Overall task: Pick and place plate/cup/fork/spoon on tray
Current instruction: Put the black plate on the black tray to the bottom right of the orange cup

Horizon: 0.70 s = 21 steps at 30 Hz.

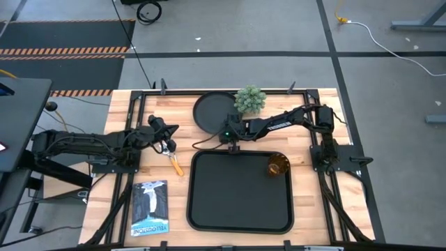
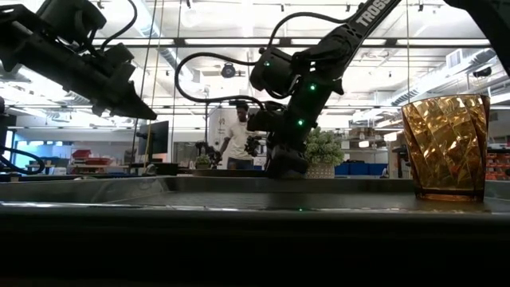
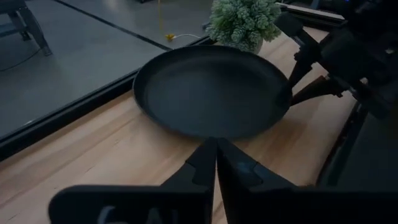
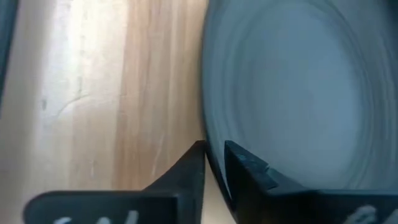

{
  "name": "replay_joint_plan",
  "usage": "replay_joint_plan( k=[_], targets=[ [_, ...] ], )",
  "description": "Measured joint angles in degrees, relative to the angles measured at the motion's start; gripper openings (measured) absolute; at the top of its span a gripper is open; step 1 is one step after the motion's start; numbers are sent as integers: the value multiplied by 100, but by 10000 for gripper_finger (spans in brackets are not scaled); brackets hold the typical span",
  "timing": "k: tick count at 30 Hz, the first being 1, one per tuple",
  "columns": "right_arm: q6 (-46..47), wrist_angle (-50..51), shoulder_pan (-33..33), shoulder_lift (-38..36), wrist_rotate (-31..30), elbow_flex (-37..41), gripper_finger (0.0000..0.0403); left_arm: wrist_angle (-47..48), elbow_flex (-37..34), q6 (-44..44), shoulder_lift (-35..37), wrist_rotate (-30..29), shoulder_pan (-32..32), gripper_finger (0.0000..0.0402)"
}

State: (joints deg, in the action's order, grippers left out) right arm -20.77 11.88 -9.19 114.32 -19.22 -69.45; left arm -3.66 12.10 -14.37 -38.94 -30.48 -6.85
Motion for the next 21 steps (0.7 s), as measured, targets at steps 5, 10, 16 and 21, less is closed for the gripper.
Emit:
replay_joint_plan(
  k=[5,10,16,21],
  targets=[
    [-27,37,14,0,148,-4,28,2,0,1,-2,-1,0,24],
    [-40,67,50,-15,175,-13,15,2,0,-36,-2,-2,0,25],
    [44,326,150,-73,378,-90,21,1,0,-121,-2,-2,0,25],
    [172,788,222,-109,849,-462,16,-21,0,-118,-2,-3,0,25]
  ],
)
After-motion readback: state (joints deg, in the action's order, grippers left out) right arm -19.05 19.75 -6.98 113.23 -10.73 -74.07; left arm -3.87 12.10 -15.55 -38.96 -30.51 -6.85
